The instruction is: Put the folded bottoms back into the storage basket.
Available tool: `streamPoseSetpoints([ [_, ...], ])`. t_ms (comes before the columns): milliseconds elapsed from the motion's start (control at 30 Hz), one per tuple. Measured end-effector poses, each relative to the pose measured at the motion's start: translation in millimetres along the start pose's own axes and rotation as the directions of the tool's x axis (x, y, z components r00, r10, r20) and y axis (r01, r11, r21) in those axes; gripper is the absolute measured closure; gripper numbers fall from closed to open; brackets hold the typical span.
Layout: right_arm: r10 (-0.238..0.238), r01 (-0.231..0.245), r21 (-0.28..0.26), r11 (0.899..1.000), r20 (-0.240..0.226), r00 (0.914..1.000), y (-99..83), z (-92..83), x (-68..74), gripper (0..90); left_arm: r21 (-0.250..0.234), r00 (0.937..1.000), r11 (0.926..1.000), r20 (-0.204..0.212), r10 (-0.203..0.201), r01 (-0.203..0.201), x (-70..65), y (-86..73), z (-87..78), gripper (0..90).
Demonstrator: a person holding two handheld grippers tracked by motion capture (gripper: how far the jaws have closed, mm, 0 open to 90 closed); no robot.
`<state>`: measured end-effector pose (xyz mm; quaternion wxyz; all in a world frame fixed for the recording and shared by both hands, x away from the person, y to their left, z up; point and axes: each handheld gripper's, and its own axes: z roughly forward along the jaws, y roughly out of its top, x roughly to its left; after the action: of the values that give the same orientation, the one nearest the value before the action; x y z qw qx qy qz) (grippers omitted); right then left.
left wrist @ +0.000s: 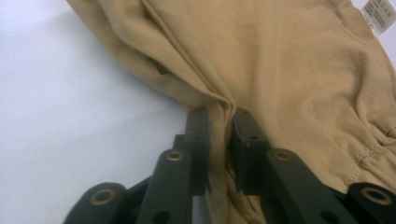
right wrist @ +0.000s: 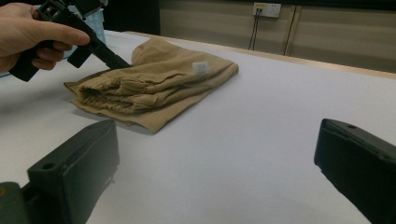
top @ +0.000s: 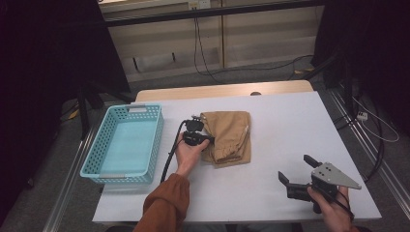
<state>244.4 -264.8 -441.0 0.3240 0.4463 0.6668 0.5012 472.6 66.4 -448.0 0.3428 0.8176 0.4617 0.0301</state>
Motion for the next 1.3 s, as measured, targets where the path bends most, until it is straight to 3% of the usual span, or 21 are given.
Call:
streamPoseSetpoints([
  [200,0.001,-0.001,-0.002,1.0,0.001,1.0,0.1,-0.6,-0.2,0.0,-0.016,0.9991,0.9991,0.017,-0.038,0.038,3.0,-0.9,-1.2,84.5],
  [333,0.003,-0.003,-0.003,1.0,0.002,1.0,0.2,-1.1,-0.2,0.0,-0.038,0.9987,0.9983,0.027,-0.043,0.044,4.4,-1.9,-2.9,85.2],
  [533,0.003,-0.003,-0.003,1.0,0.0,1.0,0.2,-0.8,-0.2,0.0,-0.079,0.9907,0.9903,0.083,-0.107,0.114,10.0,-3.3,-8.0,85.5],
  [667,0.003,-0.003,-0.005,1.0,0.003,1.0,0.2,-1.0,-0.2,0.0,-0.097,0.9925,0.9903,0.082,-0.091,0.099,6.9,-3.1,-12.4,85.6],
  [733,0.002,-0.002,-0.003,1.0,0.002,1.0,0.2,-0.7,-0.2,0.1,-0.115,0.9899,0.9868,0.097,-0.103,0.114,6.7,-2.2,-15.0,85.6],
  [1000,0.003,-0.003,-0.003,1.0,0.004,1.0,0.0,-1.7,-0.3,0.1,-0.157,0.9886,0.9816,0.12,-0.091,0.109,5.3,0.8,-24.2,85.7],
  [1100,0.005,-0.005,-0.006,1.0,0.005,1.0,0.2,-1.7,-0.6,0.0,-0.171,0.9822,0.9767,0.157,-0.103,0.13,5.7,2.2,-27.6,85.7],
  [1300,0.006,-0.006,-0.002,1.0,0.004,1.0,0.0,-1.2,-0.4,0.2,-0.188,0.983,0.976,0.166,-0.079,0.11,2.7,6.9,-35.9,85.8],
])
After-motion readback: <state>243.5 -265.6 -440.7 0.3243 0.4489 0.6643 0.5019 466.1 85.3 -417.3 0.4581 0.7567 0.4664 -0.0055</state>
